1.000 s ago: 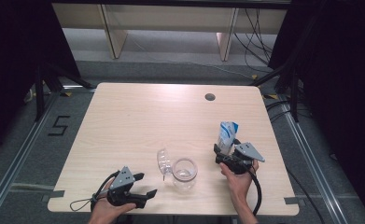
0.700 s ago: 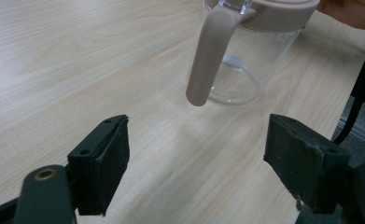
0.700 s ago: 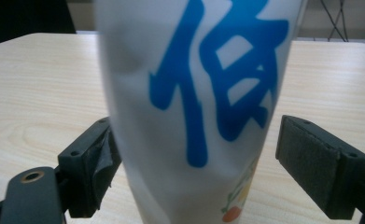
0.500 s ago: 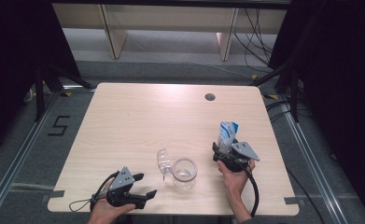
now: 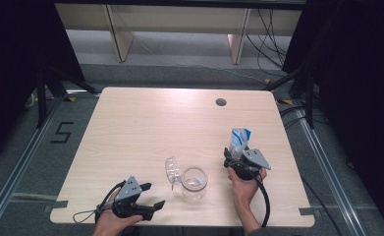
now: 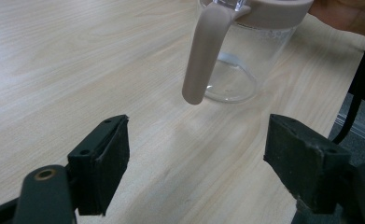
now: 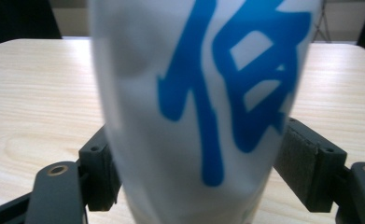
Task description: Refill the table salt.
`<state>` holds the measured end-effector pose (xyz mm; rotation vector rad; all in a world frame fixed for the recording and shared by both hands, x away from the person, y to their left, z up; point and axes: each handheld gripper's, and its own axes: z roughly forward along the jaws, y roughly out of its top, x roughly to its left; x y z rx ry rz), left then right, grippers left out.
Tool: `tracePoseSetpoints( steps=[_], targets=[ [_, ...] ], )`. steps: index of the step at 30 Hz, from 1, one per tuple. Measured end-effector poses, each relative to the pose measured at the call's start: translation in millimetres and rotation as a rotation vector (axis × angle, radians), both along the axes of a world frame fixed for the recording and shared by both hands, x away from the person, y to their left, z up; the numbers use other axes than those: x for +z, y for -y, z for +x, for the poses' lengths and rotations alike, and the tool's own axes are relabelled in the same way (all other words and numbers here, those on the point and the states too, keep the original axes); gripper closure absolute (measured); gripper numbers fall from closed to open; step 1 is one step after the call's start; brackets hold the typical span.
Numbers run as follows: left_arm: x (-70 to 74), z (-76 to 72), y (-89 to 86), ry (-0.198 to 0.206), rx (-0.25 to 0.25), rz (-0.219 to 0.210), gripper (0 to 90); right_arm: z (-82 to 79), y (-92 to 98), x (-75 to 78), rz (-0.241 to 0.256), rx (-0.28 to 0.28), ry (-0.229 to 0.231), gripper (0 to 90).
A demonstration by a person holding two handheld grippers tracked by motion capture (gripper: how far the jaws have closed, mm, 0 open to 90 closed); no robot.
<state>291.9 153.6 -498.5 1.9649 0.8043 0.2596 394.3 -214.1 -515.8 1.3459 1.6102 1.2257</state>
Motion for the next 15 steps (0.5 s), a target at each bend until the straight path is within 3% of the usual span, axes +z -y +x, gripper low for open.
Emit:
tracePoseSetpoints(
  steps=[4,8,13,15],
  targets=[
    [-0.1,-0.5,0.2,-0.006,0.004,-0.004,21.6,1.1,-0.2,0.0,-0.015,-0.007,0.001,27.6],
    [0.1,-0.9,0.5,-0.011,0.011,-0.009,21.6,-0.6,-3.6,0.8,0.005,-0.022,-0.015,29.0],
    [0.0,-0.6,0.5,-0.005,0.002,-0.006,21.6,2.8,-1.6,0.1,-0.015,-0.017,0.004,29.8],
    [-0.3,-0.8,0.5,-0.005,0.000,-0.003,21.6,3.9,-2.2,-0.1,0.000,-0.029,0.005,29.6]
  ],
)
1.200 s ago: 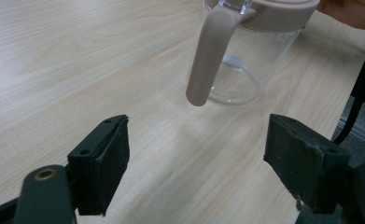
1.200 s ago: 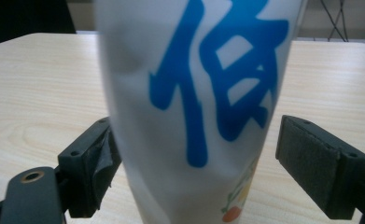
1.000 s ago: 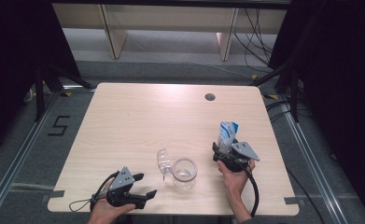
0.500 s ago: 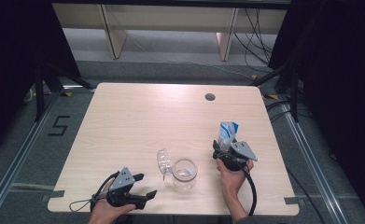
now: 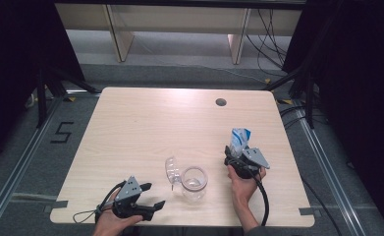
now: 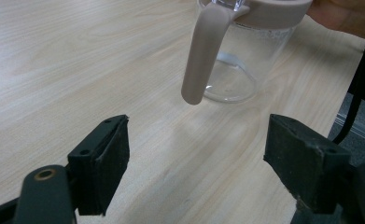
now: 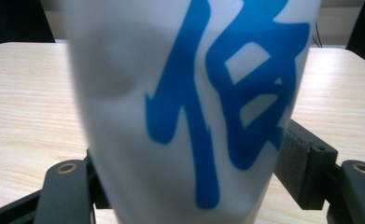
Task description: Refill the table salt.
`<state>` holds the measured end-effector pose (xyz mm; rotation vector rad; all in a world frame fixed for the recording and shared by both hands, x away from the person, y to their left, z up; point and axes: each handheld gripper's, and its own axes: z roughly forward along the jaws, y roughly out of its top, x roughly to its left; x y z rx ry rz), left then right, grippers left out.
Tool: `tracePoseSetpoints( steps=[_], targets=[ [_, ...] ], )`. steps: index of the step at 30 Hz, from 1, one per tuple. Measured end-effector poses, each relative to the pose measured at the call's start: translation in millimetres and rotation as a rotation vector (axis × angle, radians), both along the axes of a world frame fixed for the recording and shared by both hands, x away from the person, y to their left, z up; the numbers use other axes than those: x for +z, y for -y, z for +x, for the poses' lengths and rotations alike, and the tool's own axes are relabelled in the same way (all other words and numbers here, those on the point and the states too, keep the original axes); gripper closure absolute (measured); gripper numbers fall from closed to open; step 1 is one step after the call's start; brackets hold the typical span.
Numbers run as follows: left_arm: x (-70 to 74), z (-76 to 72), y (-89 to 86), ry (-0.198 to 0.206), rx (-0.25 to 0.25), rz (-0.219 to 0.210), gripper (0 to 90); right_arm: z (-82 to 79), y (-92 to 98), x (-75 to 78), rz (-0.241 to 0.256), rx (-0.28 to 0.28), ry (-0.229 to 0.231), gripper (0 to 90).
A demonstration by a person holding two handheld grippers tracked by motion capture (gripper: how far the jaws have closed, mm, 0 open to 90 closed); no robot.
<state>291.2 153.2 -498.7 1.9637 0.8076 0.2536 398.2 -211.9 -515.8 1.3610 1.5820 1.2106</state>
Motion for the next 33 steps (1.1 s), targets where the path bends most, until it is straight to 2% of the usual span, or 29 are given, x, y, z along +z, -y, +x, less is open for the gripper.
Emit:
tracePoseSetpoints(
  steps=[5,9,12,15,16,17,18,20,21,22,23,24,25,26,27,31,32,33],
  targets=[
    [0.4,0.4,-0.1,0.001,-0.001,-0.001,21.6,-0.2,-1.1,0.5,-0.008,-0.009,-0.002,30.3],
    [0.2,0.0,0.1,0.001,0.009,-0.010,21.6,2.1,-1.4,-0.1,-0.007,-0.001,0.018,31.1],
    [-0.2,-0.5,0.4,-0.014,0.015,-0.013,21.6,2.9,-1.1,-0.1,-0.017,0.010,0.023,34.3],
    [-0.2,0.4,0.3,0.005,0.005,-0.013,21.6,3.5,-0.8,0.0,-0.019,0.027,0.024,38.7],
    [-0.4,0.5,0.5,0.005,0.004,-0.014,21.6,3.8,-0.9,-0.2,-0.015,0.050,0.027,40.2],
    [-0.6,0.2,0.7,0.000,0.007,-0.014,21.6,5.2,0.0,-0.6,-0.038,0.047,0.051,40.5],
    [-1.0,-0.4,1.2,-0.008,0.014,-0.023,21.6,4.5,-0.9,-0.4,-0.022,0.048,0.035,40.9],
    [-0.8,-0.4,1.1,-0.007,0.014,-0.023,21.6,4.7,-0.5,0.0,-0.024,0.055,0.027,41.4],
    [0.6,0.6,0.1,0.005,0.006,-0.006,21.6,4.9,0.6,0.8,-0.043,0.046,0.031,42.0],
    [0.6,0.8,-0.2,0.004,0.009,-0.004,21.7,4.6,-0.6,0.8,-0.031,0.052,0.017,42.3],
    [0.6,0.2,-0.2,-0.009,0.013,-0.007,21.6,5.7,0.8,1.2,-0.034,0.061,0.023,42.6],
    [-0.4,0.4,-0.3,-0.004,0.017,-0.015,21.6,5.4,-0.5,1.3,-0.020,0.053,0.018,42.8],
    [0.1,0.8,-1.4,-0.002,0.016,0.000,21.7,6.0,1.3,1.9,-0.041,0.057,0.027,43.0],
    [0.2,0.5,-0.1,-0.001,0.018,-0.024,21.6,5.5,1.1,2.5,-0.031,0.063,0.005,43.1],
    [1.0,1.8,-1.1,0.008,0.006,-0.010,21.7,6.1,1.6,2.4,-0.029,0.071,0.010,43.2],
    [0.8,1.3,-1.5,0.004,0.012,-0.010,21.7,5.3,4.1,4.1,-0.043,0.095,0.008,43.6],
    [0.9,1.6,-1.5,0.006,0.012,-0.009,21.7,4.1,4.0,4.9,-0.034,0.106,-0.005,43.7],
    [0.6,1.7,-1.2,0.005,0.013,-0.012,21.7,4.0,5.0,5.5,-0.044,0.111,0.008,43.9]
  ],
)
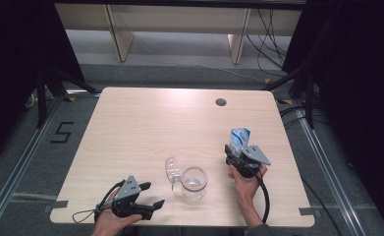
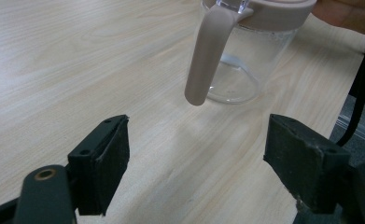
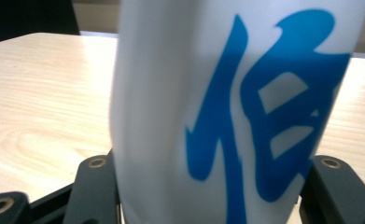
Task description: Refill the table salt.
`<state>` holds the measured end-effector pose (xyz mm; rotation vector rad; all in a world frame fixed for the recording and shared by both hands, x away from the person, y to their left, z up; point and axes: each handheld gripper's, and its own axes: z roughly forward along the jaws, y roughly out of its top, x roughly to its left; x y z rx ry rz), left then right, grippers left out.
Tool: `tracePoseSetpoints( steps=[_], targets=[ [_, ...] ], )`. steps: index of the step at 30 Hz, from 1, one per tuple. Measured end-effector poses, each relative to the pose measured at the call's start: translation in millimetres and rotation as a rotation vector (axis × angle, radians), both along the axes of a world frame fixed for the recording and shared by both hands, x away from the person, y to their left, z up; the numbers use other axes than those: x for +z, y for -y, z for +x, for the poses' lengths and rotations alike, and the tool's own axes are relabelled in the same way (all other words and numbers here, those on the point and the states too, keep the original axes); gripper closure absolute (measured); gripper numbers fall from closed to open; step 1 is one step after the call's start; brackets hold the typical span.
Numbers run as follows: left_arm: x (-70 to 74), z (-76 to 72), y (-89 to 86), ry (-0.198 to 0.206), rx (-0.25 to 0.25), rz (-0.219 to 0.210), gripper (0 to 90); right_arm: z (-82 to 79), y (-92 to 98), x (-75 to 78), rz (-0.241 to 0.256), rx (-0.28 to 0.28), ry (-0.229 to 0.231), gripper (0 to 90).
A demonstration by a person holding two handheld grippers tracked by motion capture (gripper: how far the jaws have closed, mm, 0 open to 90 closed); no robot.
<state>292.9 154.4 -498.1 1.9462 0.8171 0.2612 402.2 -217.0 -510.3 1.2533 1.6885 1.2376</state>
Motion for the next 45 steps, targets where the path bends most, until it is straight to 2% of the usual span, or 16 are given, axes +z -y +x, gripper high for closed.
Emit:
tracePoseSetpoints(
  steps=[4,5,8,9,12,18,20,23,24,25,28,31,33,35,42,45],
  targets=[
    [0.0,-0.3,-0.3,0.000,0.002,0.000,21.7,-0.6,2.5,1.9,-0.022,0.075,0.010,44.2],
    [0.0,0.0,-0.3,0.001,0.002,0.001,21.7,-2.6,0.9,2.2,0.002,0.063,0.005,44.2],
    [-0.6,-0.5,-1.0,0.004,0.006,0.000,21.7,-7.2,2.0,6.6,-0.036,0.093,0.001,44.2],
    [-0.5,-0.5,-0.9,-0.002,0.009,-0.001,21.7,-9.2,1.4,7.8,-0.020,0.108,0.002,44.2],
    [-0.9,0.2,-1.0,-0.001,0.006,0.001,21.7,-13.9,5.3,13.6,-0.045,0.172,0.057,44.3],
    [-2.4,-0.5,1.1,-0.015,0.013,-0.008,21.7,-33.8,11.0,25.0,-0.057,0.235,0.086,44.3],
    [-3.0,-0.4,0.8,-0.007,0.009,-0.009,21.7,-39.7,11.4,28.1,-0.085,0.268,0.088,44.2],
    [-2.4,0.0,0.2,-0.015,0.013,0.007,21.7,-45.9,13.2,33.3,-0.165,0.301,0.149,44.3],
    [-2.6,-0.1,-0.3,-0.015,0.014,0.009,21.7,-50.2,10.7,34.2,-0.153,0.325,0.120,44.3],
    [-2.6,-0.5,0.0,-0.015,0.015,0.001,21.7,-51.1,12.3,35.8,-0.207,0.321,0.157,44.3],
    [-2.3,0.1,-0.2,-0.014,0.012,0.011,21.7,-58.8,8.7,39.5,-0.258,0.352,0.180,44.5],
    [-2.7,-0.4,0.6,-0.015,0.013,-0.004,21.7,-65.1,6.4,41.2,-0.281,0.362,0.187,44.5],
    [-2.2,0.6,-0.5,-0.010,0.011,0.023,21.7,-67.2,6.2,42.2,-0.306,0.371,0.200,44.5],
    [-2.8,-0.4,0.2,-0.012,0.011,0.001,21.7,-69.3,5.5,43.0,-0.340,0.369,0.208,44.5],
    [-3.2,-0.8,1.1,-0.014,0.013,-0.006,21.7,-76.5,3.2,45.5,-0.414,0.381,0.232,44.5],
    [-3.5,-0.1,0.8,-0.009,0.011,0.009,21.7,-82.0,0.2,46.0,-0.478,0.398,0.243,44.7]
  ],
)
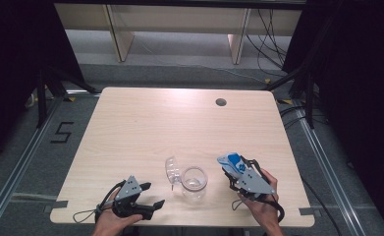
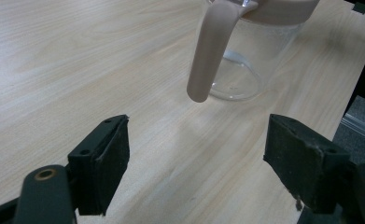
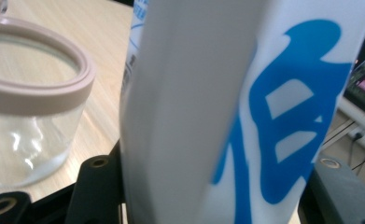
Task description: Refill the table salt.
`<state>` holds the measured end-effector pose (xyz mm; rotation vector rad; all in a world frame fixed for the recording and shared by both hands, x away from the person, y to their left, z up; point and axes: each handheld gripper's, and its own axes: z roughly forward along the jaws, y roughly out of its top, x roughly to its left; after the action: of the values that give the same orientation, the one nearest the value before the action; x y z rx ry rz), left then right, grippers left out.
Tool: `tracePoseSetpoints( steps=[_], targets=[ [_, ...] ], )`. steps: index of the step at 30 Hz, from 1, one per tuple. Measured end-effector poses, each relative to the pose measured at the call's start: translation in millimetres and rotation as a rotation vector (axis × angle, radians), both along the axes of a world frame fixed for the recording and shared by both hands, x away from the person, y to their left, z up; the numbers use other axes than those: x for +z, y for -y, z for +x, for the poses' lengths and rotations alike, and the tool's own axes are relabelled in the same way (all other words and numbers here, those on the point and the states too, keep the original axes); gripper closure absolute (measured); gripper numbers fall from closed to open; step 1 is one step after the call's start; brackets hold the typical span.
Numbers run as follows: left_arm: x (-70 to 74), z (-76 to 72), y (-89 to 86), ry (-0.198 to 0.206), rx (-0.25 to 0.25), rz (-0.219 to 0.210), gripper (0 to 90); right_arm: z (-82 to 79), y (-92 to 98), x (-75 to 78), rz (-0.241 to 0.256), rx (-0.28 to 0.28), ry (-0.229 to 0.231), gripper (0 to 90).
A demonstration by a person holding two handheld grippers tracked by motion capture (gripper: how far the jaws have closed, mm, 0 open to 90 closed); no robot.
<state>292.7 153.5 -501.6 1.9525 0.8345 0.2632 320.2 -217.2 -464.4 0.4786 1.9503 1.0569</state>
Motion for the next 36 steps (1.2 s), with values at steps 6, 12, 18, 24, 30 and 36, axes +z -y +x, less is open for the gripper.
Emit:
tracePoseSetpoints(
  steps=[6,12,18,24,30,36],
  targets=[
    [-0.2,-0.1,0.0,-0.004,0.002,-0.010,21.7,-7.0,-6.3,1.0,-0.099,0.019,0.041,44.8],
    [0.7,-0.3,-0.5,-0.010,-0.005,0.003,21.7,-9.8,-9.4,1.1,-0.174,0.012,0.073,44.8],
    [-0.3,-0.2,0.2,-0.002,0.004,-0.011,21.7,-11.2,-12.2,1.3,-0.244,0.002,0.098,45.0],
    [0.4,-0.1,-0.6,-0.008,-0.004,0.002,21.7,-13.9,-17.8,1.2,-0.347,-0.001,0.136,45.1],
    [0.6,0.0,-0.5,-0.008,-0.005,0.003,21.7,-17.1,-23.5,-0.6,-0.424,-0.018,0.162,45.2],
    [1.1,0.7,-0.8,0.007,-0.019,0.019,21.7,-17.2,-28.8,-1.8,-0.501,-0.015,0.212,45.3]
  ],
)
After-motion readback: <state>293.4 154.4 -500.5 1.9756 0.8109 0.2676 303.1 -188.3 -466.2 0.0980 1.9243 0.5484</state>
